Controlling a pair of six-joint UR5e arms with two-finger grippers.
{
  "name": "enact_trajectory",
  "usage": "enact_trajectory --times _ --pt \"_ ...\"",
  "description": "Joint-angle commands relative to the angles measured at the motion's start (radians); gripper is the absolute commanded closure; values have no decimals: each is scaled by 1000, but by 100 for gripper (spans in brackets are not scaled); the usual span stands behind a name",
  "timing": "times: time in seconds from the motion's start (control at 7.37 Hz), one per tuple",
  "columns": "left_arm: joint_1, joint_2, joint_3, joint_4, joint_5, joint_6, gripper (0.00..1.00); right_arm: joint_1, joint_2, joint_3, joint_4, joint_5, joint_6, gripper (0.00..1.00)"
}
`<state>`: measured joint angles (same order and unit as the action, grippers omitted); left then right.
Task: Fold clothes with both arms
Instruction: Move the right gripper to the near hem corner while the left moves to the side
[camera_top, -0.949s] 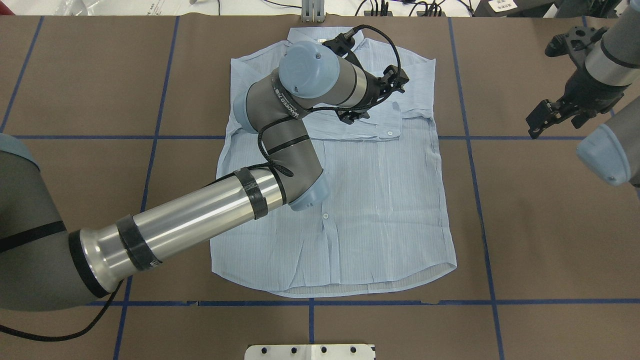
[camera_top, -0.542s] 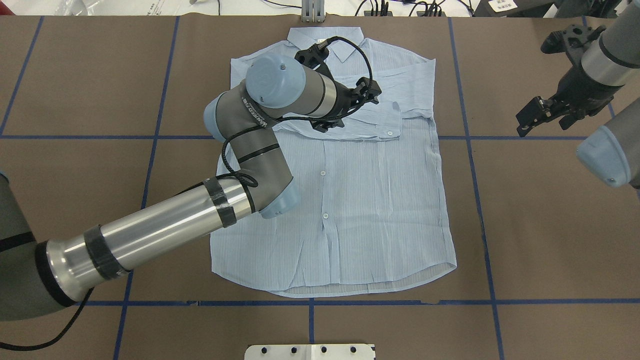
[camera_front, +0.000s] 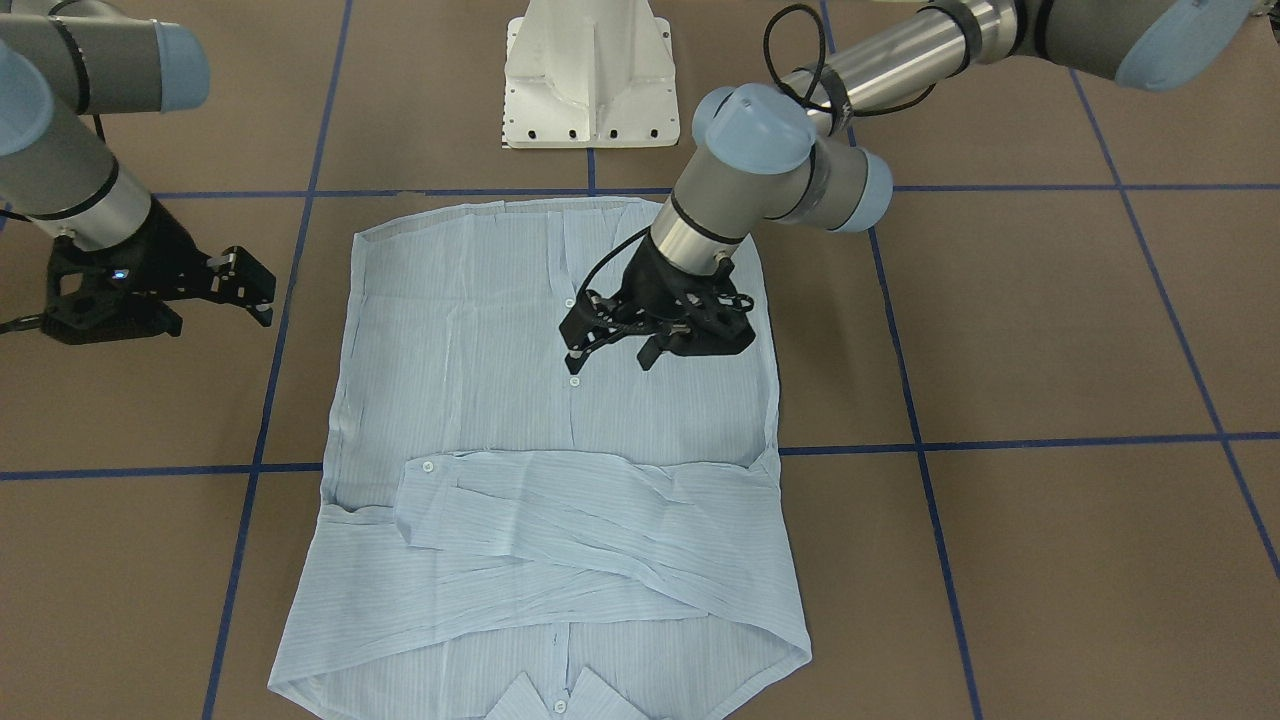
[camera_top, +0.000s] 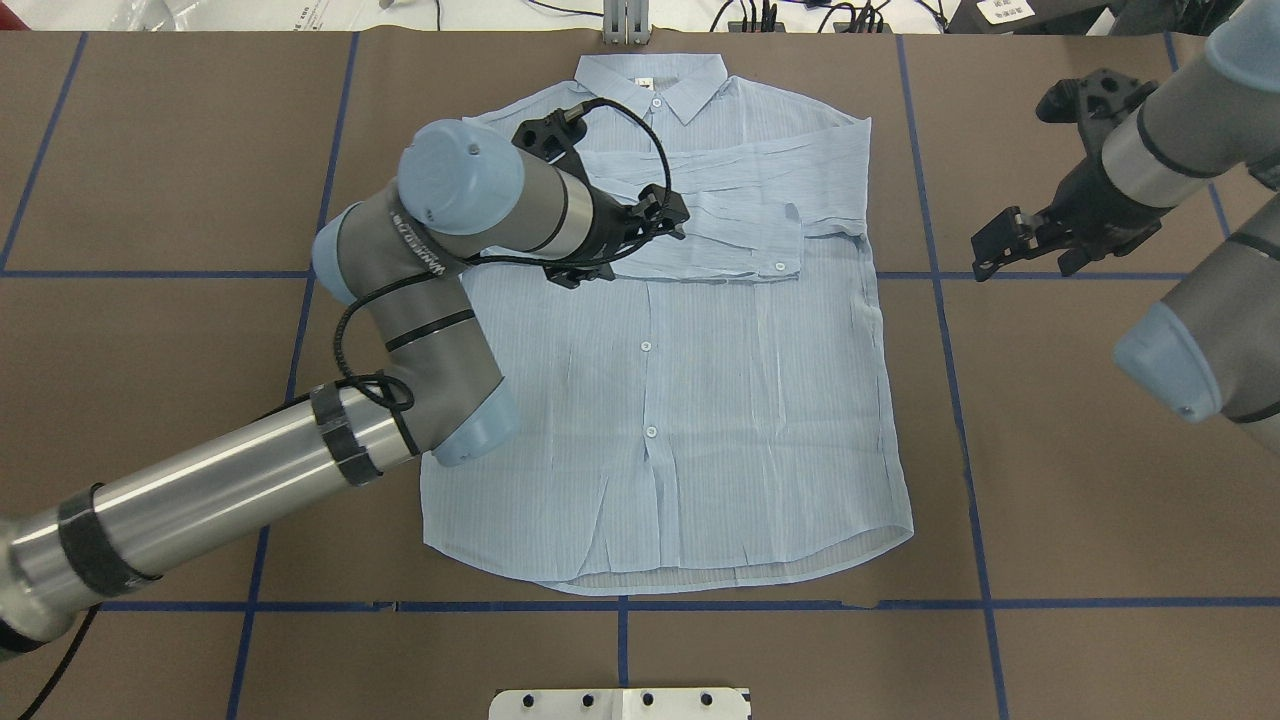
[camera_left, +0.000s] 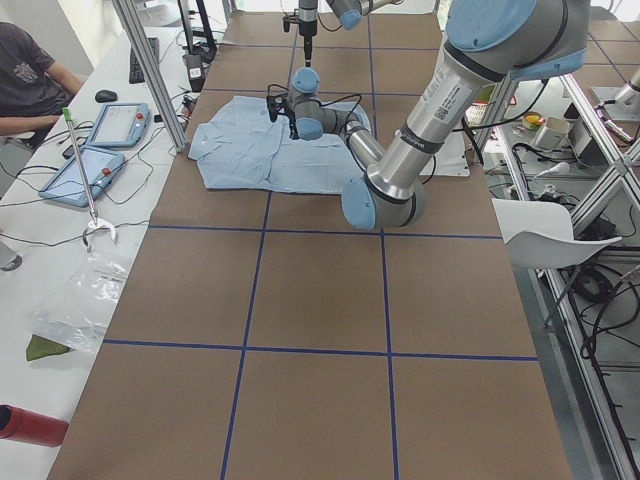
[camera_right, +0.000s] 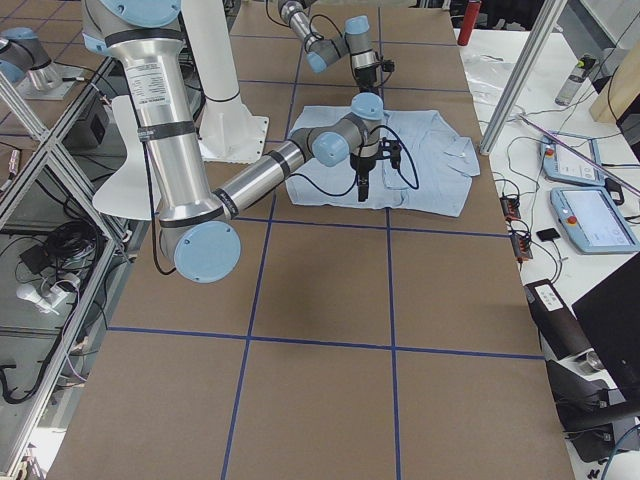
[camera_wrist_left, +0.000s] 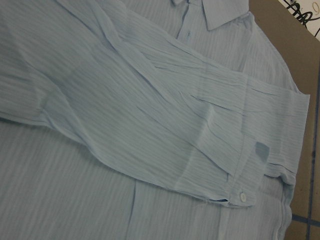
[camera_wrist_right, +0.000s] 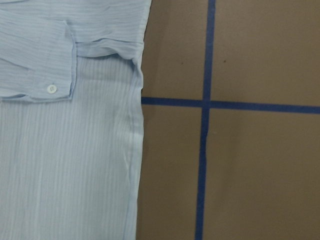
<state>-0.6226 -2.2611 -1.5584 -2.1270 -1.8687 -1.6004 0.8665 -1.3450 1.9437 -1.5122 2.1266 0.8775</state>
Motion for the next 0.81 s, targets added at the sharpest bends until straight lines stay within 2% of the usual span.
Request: enact_trajectory --times 0.0,0.14,0.27,0.41,0.68 --pt "-5 115 -230 197 -1 89 1 -181 -37 88 29 -107 206 0" --pt "-5 150 -276 218 -1 102 1 -296 -83 134 47 -225 295 0" --pt "-5 173 -290 219 -1 102 1 -393 -151 135 144 -285 370 0" --pt "-5 173 -290 219 0 102 0 -459 -233 115 291 -359 415 0" --pt "-2 175 -289 219 5 100 0 -477 -231 46 336 -363 419 0"
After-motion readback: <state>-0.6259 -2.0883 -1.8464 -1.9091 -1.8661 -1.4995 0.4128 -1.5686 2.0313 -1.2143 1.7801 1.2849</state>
